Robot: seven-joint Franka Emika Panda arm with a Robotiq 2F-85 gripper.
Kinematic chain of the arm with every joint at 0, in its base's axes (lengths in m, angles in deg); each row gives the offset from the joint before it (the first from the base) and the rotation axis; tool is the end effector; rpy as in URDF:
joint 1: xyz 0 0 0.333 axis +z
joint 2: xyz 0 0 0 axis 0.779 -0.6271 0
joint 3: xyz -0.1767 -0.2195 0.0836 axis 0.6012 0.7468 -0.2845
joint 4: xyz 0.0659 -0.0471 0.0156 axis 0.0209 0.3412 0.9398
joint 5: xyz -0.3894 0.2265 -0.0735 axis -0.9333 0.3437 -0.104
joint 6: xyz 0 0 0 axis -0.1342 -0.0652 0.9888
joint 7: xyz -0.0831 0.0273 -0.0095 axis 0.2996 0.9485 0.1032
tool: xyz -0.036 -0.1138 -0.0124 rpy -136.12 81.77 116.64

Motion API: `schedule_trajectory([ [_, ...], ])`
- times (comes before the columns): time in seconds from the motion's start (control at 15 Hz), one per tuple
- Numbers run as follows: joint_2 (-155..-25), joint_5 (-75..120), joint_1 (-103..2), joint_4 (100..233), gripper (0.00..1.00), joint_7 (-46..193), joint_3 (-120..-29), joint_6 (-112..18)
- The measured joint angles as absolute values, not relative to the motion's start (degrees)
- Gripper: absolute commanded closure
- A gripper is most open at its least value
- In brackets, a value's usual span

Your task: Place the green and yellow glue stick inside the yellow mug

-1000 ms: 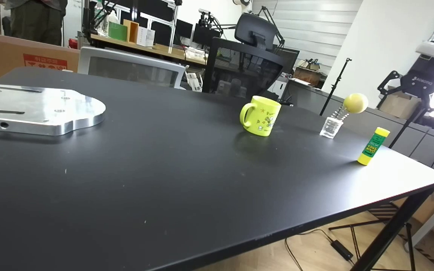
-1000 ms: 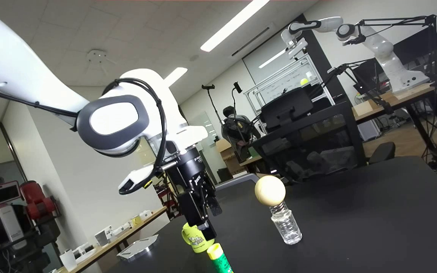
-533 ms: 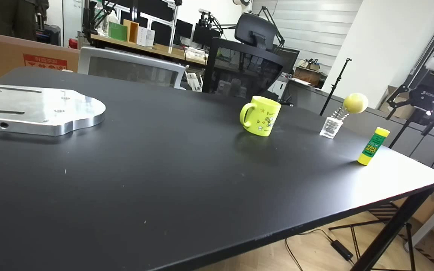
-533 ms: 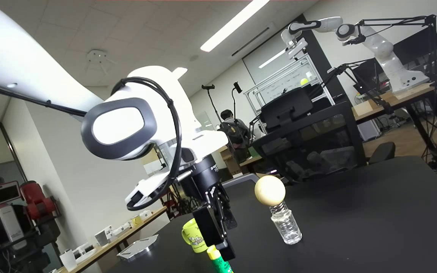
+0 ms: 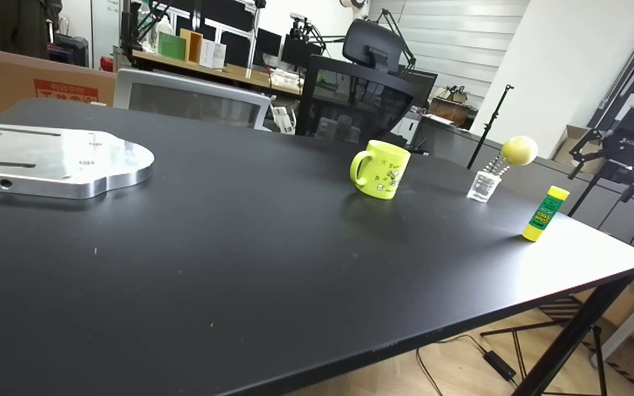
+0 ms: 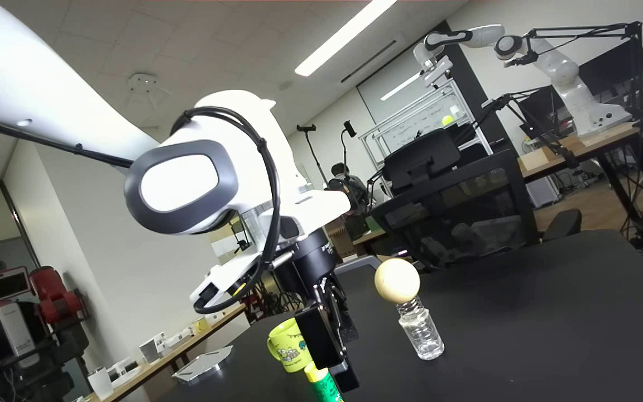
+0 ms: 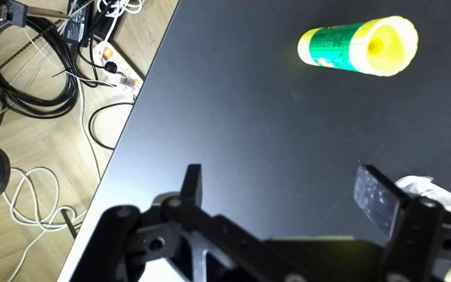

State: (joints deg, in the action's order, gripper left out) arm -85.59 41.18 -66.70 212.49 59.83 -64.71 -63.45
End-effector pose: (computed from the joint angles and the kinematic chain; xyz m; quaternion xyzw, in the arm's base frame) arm 0.4513 -0.2690 0.1373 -0.8599 0.5085 -0.0173 0.0410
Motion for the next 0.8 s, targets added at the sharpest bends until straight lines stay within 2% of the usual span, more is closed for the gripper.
schedule_trajectory([
  [0.8,-85.2,40.1,-63.3,216.1,0.0,65.7,-66.7,-68.2],
])
